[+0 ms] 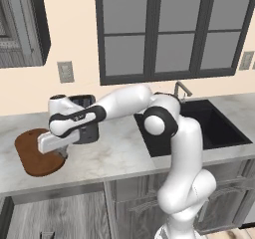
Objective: Open the drawer on the left and place the cutting tools on the cutting board.
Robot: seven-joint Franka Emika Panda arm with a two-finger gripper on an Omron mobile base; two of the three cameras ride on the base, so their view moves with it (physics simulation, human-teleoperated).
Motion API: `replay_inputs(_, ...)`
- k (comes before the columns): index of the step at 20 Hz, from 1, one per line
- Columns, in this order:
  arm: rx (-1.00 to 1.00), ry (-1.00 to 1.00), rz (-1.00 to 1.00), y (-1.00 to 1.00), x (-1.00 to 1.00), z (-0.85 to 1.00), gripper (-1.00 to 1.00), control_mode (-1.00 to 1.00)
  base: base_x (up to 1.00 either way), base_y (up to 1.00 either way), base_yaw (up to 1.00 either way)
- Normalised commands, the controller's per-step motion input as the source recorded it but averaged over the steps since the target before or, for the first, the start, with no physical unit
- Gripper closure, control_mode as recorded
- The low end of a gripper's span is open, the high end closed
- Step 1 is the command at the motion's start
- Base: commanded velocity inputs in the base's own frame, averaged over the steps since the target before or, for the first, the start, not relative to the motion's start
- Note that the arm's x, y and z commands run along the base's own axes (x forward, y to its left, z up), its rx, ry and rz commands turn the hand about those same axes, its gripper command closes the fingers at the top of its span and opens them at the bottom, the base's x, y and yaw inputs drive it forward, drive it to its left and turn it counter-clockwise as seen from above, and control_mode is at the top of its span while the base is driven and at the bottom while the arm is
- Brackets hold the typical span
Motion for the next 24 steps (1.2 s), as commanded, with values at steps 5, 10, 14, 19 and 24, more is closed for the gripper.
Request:
replay_inputs(5, 0.0, 0.0, 0.0, 0.19, 0.16, 0.0, 1.0, -1.0, 0.0, 0.0, 0.0)
replay_inputs(10, 0.0, 0.0, 0.0, 0.12, 0.12, -0.01, 1.0, -1.0, 0.0, 0.0, 0.0)
replay_inputs(14, 0.0, 0.0, 0.0, 0.03, 0.03, -0.09, 1.0, -1.0, 0.0, 0.0, 0.0)
replay_inputs(19, 0.0, 0.0, 0.0, 0.01, 0.0, -0.21, 1.0, -1.0, 0.0, 0.0, 0.0)
replay_inputs(24, 0.0, 0.0, 0.0, 0.04, 0.0, -0.17, 1.0, -1.0, 0.0, 0.0, 0.0)
